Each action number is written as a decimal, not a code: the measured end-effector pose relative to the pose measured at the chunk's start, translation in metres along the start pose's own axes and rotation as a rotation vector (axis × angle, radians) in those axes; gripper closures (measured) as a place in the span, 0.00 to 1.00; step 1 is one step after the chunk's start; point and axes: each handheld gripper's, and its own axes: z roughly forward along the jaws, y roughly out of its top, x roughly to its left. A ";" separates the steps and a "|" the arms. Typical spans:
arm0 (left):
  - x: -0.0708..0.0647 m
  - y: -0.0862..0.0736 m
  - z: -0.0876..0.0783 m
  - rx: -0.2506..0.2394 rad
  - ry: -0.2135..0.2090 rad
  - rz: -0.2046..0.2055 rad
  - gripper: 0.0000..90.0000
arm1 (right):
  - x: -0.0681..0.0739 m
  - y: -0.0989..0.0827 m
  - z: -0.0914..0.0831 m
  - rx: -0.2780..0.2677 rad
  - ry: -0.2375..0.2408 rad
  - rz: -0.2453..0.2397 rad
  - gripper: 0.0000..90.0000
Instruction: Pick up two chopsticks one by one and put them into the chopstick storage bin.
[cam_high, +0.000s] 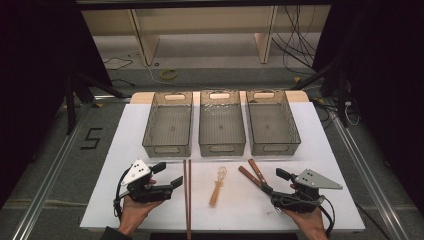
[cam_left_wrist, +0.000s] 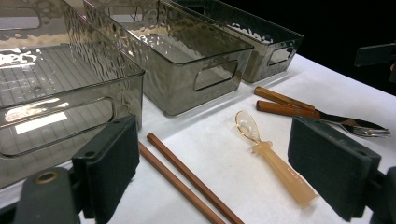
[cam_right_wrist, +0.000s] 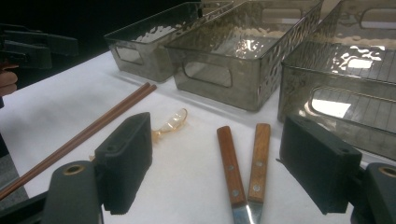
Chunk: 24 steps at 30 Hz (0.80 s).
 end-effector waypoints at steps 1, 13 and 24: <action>0.000 0.000 0.000 0.000 0.000 0.000 0.18 | 0.000 0.000 0.000 0.001 -0.001 0.000 0.29; 0.003 0.004 0.005 0.085 0.034 -0.024 0.18 | 0.000 0.000 0.000 0.006 -0.007 0.002 0.30; 0.002 0.011 0.018 0.266 0.087 -0.084 0.22 | 0.000 0.000 0.002 0.018 0.000 0.006 0.30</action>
